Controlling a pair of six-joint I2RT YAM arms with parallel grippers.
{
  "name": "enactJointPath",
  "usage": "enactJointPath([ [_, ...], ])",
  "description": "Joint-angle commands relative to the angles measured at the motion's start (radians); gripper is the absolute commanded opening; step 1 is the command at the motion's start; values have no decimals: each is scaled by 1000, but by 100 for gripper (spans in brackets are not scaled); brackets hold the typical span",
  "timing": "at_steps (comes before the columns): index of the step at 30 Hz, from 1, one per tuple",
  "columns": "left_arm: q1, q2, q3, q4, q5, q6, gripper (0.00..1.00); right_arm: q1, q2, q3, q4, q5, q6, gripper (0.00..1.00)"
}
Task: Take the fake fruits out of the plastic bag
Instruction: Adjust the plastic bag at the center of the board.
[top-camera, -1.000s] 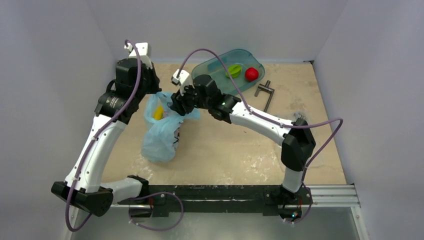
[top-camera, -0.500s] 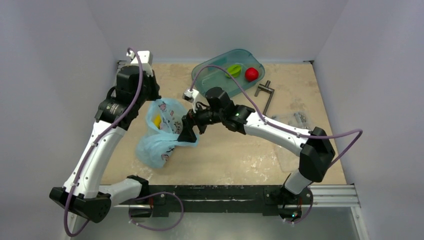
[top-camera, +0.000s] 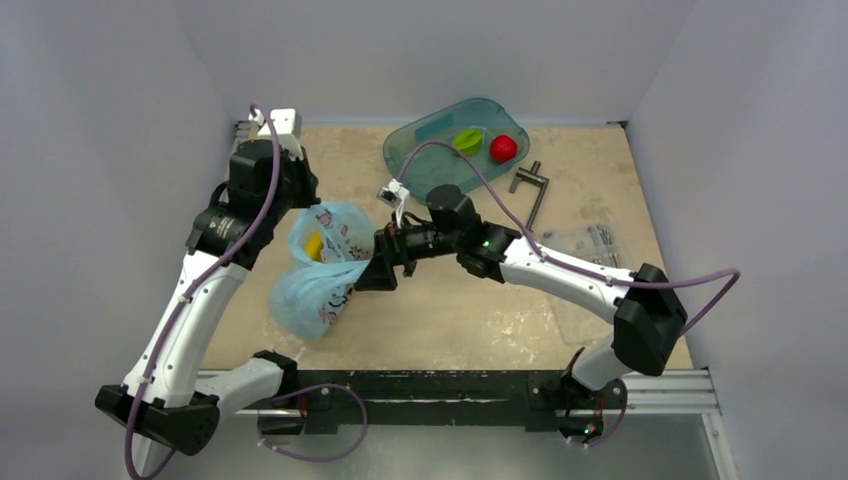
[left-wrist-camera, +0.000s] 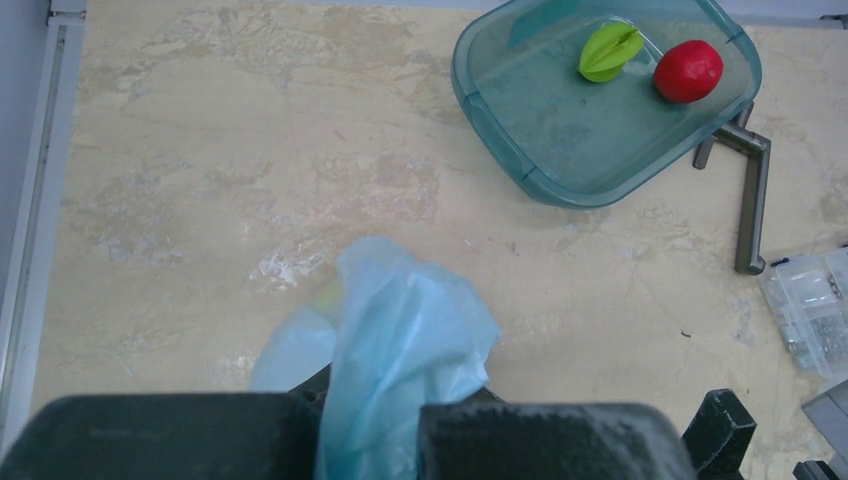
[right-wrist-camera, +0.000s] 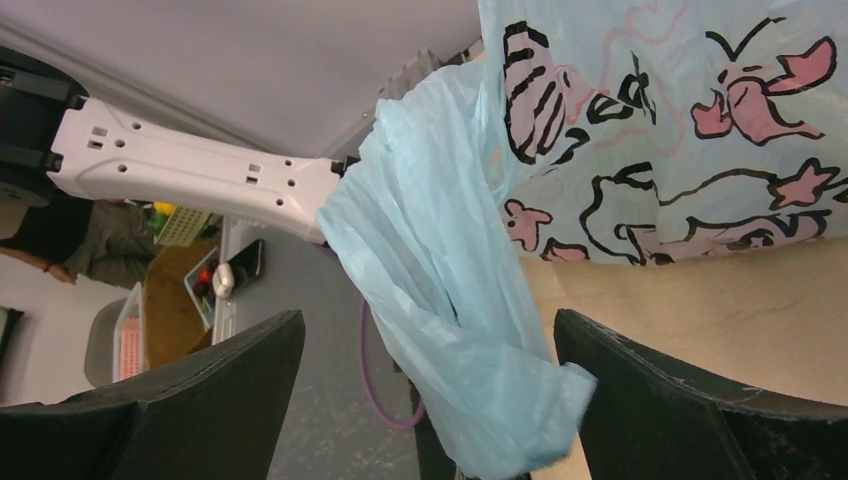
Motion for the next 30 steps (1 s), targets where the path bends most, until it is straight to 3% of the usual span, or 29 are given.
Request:
enactJointPath([
  [1, 7, -19, 7, 33, -14, -19, 0, 16, 36, 18, 66, 10, 44, 98],
  [7, 8, -6, 31, 31, -41, -8, 0, 17, 82, 57, 120, 6, 95, 62],
  [11, 10, 26, 80, 6, -161, -1, 0, 12, 94, 84, 117, 13, 92, 7],
  [12, 11, 43, 115, -7, -198, -1, 0, 8, 96, 104, 94, 36, 81, 0],
  [23, 159, 268, 531, -184, -266, 18, 0, -38, 243, 661, -369, 392, -312, 0],
  [26, 162, 260, 523, -186, -284, 36, 0, -32, 217, 660, -398, 435, -347, 0],
  [30, 163, 201, 318, -82, -224, 42, 0, 5, 136, 489, -355, 463, -361, 0],
])
